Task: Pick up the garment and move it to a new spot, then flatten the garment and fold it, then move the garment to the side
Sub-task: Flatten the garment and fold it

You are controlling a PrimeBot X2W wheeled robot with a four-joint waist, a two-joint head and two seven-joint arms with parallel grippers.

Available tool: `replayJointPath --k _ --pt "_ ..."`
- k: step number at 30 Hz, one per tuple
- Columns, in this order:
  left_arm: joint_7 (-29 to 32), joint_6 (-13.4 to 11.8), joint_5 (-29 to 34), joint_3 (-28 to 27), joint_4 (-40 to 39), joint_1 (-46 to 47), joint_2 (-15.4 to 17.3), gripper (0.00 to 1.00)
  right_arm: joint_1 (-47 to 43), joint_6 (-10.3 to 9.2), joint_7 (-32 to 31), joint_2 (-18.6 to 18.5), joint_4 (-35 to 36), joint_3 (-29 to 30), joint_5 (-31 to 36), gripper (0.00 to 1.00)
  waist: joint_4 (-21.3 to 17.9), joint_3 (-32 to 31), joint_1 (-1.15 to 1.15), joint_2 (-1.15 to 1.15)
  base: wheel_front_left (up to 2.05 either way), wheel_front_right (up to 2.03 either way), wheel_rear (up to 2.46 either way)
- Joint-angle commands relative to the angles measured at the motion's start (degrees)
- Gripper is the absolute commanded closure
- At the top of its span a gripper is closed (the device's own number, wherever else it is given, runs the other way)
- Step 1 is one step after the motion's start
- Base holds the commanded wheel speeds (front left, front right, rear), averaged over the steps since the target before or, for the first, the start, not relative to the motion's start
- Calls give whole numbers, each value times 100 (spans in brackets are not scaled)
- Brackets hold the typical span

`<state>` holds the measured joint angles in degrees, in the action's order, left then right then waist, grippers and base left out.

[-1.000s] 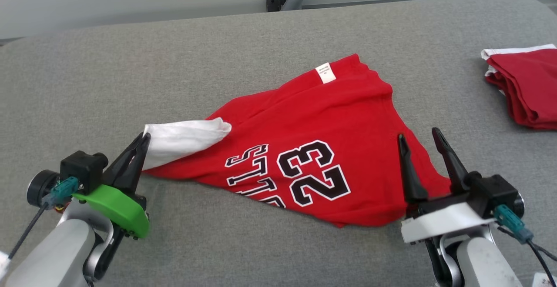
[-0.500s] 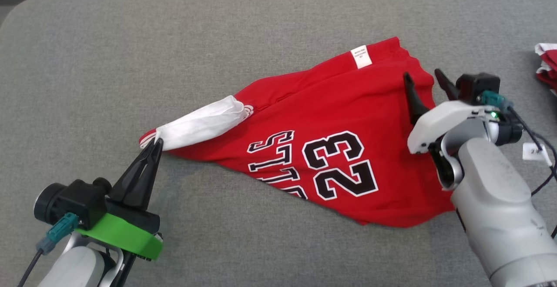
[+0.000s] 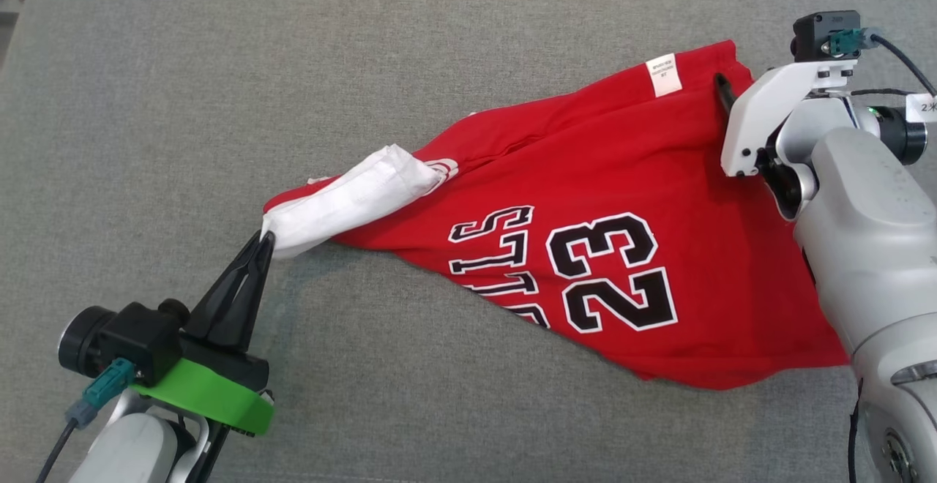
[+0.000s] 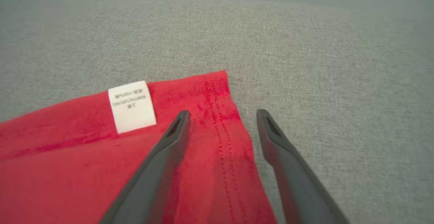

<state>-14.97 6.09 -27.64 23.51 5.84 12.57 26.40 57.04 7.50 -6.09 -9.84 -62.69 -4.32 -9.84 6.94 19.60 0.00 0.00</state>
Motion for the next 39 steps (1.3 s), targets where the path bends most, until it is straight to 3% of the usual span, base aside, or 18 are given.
replayJointPath --k 1,6,7,8,10,15,22,29,39 --pt "-25 41 79 -51 32 3 -15 100 150 -3 -147 -24 -150 61 76 0 27 29 0 0 0 0 0" --pt "-25 86 152 -116 102 26 -61 100 374 -3 -400 64 -481 160 202 0 26 19 0 0 0 0 0" --pt "-25 88 141 -133 112 27 -67 100 393 -3 -435 83 -542 182 209 14 22 12 0 0 0 0 0" --pt "-25 90 144 -149 122 27 -72 100 418 -3 -471 91 -592 198 224 53 16 4 0 0 0 0 0" --pt "-25 105 153 -176 140 26 -83 100 475 -3 -467 113 -646 203 274 100 3 -10 0 0 0 0 0" --pt "-25 126 217 -264 140 20 -105 100 528 -3 -311 143 -682 191 339 100 -45 -90 0 0 0 0 0" --pt "-25 129 206 -796 -92 184 -281 100 665 -3 353 118 -423 150 281 100 -132 -274 0 0 0 0 0" --pt "-25 146 -173 -1555 -290 868 -346 100 788 -3 803 77 -17 29 -392 100 -308 -729 0 0 0 0 0" --pt "-24 132 -329 -1801 -621 2027 44 100 599 -7 1126 -694 1375 -891 -1387 100 -756 -1368 0 0 0 0 0"
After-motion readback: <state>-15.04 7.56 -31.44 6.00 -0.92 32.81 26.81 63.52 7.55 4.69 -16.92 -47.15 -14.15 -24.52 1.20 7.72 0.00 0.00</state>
